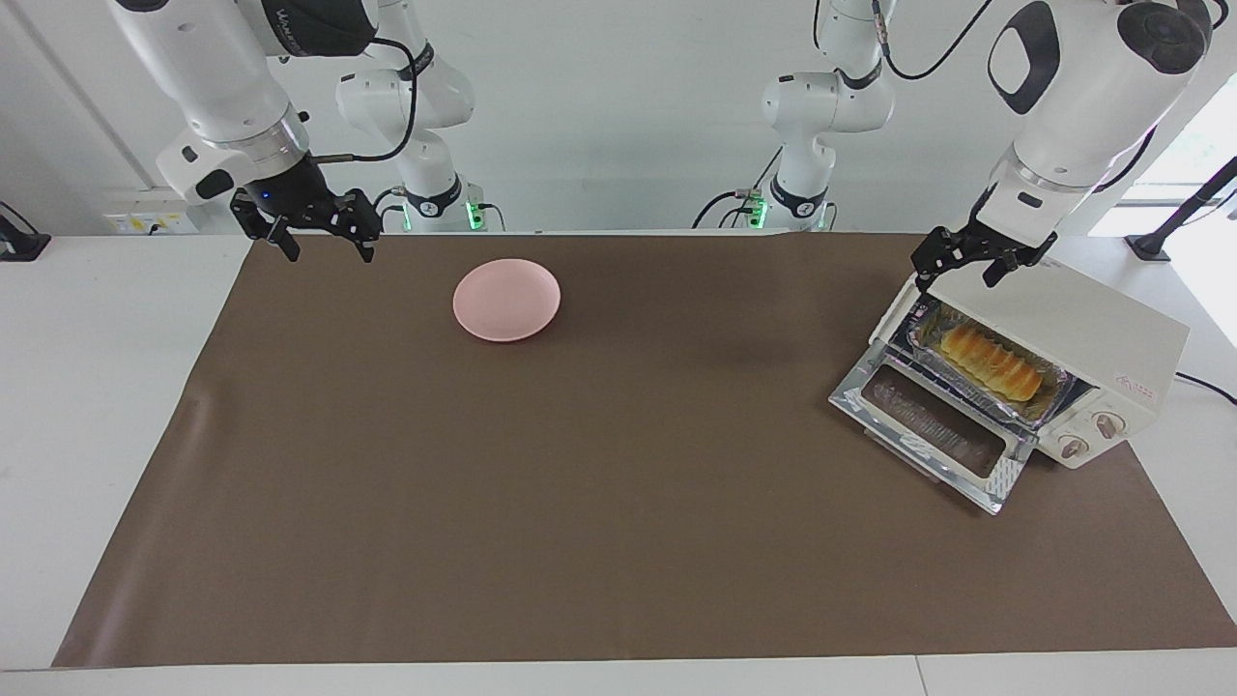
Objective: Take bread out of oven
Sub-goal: 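Reach the left gripper into the toaster oven toward the foil tray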
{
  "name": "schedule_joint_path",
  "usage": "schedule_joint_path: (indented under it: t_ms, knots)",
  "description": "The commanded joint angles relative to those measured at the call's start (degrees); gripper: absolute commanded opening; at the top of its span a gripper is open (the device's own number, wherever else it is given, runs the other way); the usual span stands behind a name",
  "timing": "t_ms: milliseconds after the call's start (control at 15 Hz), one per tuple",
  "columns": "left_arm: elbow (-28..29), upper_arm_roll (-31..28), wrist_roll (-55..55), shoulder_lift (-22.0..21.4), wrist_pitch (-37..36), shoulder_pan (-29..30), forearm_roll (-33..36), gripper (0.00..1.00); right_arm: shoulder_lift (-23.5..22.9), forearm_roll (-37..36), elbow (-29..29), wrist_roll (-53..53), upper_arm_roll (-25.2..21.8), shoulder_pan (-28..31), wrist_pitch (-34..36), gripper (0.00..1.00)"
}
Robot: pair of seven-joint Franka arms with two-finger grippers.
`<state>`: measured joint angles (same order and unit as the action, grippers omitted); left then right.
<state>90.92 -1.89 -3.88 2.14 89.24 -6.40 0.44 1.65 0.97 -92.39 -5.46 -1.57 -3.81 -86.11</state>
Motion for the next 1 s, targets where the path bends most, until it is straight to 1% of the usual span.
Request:
schedule_joint_path:
  t_ms: [0,467,600,733,800,933]
  knots:
    - [-0.1,0.2,0.6,-0.3,0.5,0.3,-0.7,1.00,0.9,-0.9,-0.8,-0.5,0.8,0.8,0.5,1.00]
    - [0.3,0.1,-0.3,-0.8,-0.5,0.7,-0.6,1.00,0.9,-0.9,-0.9,-0.5,0.8,0.8,0.5,1.00]
    - [1.4,-0.1,-0.4,-1.0,0.6,0.9,-0.3,1.00,0.9,-0.9,-0.8,-0.5,0.8,0.8,0.5,1.00]
    - [0.6,-0.3,-1.4,0.1,1.6,1.0,-0.3,1.00,0.9,-0.9,-0.9,-0.4,0.8,0.8,0.5,1.00]
    - [-1.1,-0.3,-2.4,2.8,1.6,0.7,-0.3,1.00,0.9,-0.9,-0.9,-0.5,0.8,0.8,0.5,1.00]
    - [-9.2,-0.3,-10.4,10.3,-0.6,0.1,-0.3,1.00,0.9,-0.9,-0.9,-0.4,0.8,0.8,0.5,1.00]
